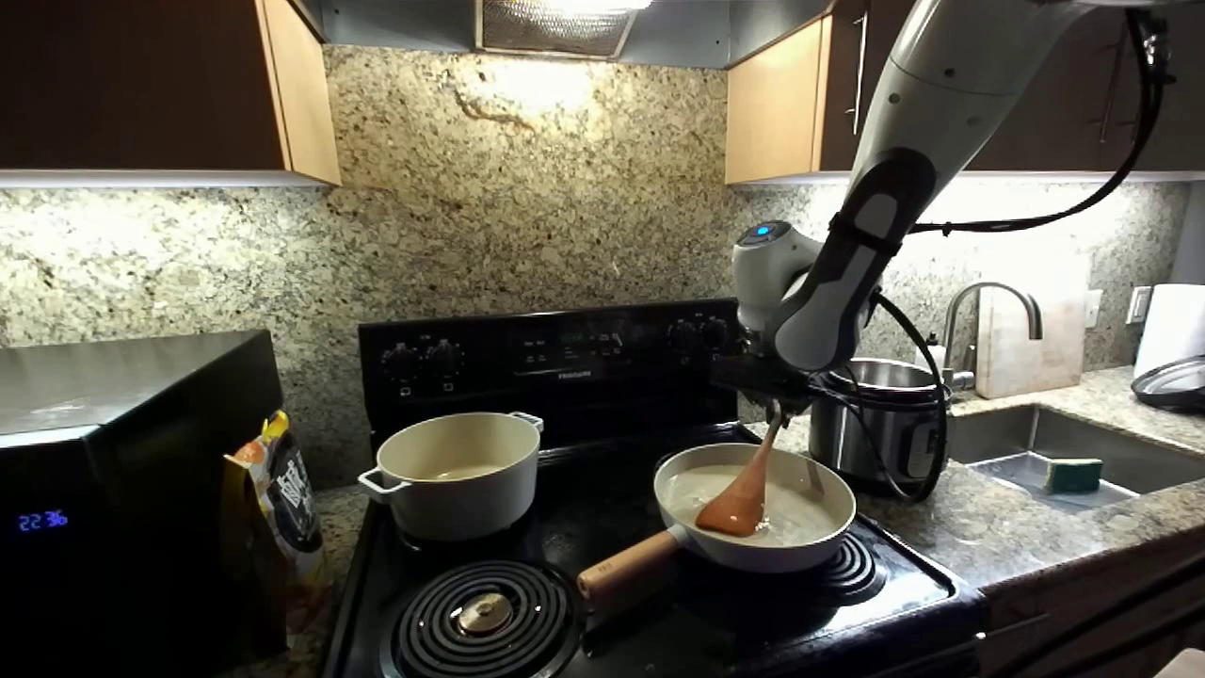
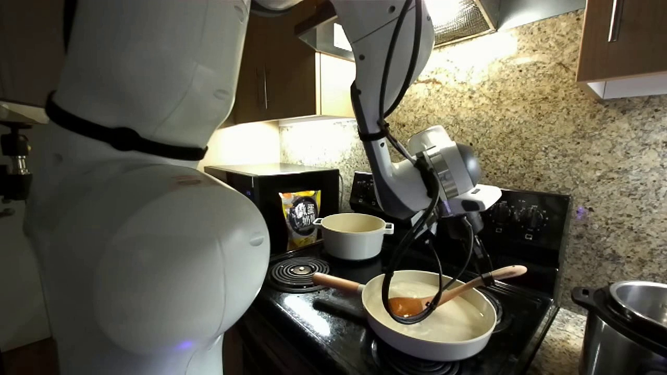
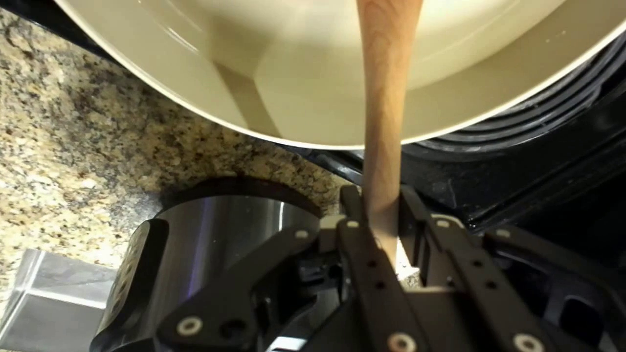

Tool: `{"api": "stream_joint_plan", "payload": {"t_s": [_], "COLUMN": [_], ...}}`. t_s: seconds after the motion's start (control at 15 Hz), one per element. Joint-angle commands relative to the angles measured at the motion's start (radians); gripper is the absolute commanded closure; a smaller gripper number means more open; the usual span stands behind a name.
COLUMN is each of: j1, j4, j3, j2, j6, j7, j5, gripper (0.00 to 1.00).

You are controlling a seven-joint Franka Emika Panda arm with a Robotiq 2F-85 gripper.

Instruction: Stir the water in the pan using the wooden soon

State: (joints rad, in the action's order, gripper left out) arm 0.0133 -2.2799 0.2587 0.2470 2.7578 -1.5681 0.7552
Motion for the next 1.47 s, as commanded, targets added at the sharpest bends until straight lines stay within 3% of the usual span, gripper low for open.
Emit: {"api": "stream_joint_plan", "payload": {"t_s": [0.0,0.33,1.0,1.4], "j1": [-0.019,-0.049,-0.012,-0.031], "j4": [-0.021,-0.030,-0.010,-0.033], "j3": [0.018,0.062,0.012,0.056], "j2": [-0.020,-0.059,0.009,-0.035], "j6": [0.020,0.024,0.016,0.023], "j7": [0.013,-0.003,0.015,0.012], "j5": [0.011,0.020,0.013,0.025], "gripper": [0.95,0.95,0.95,0.95]}}
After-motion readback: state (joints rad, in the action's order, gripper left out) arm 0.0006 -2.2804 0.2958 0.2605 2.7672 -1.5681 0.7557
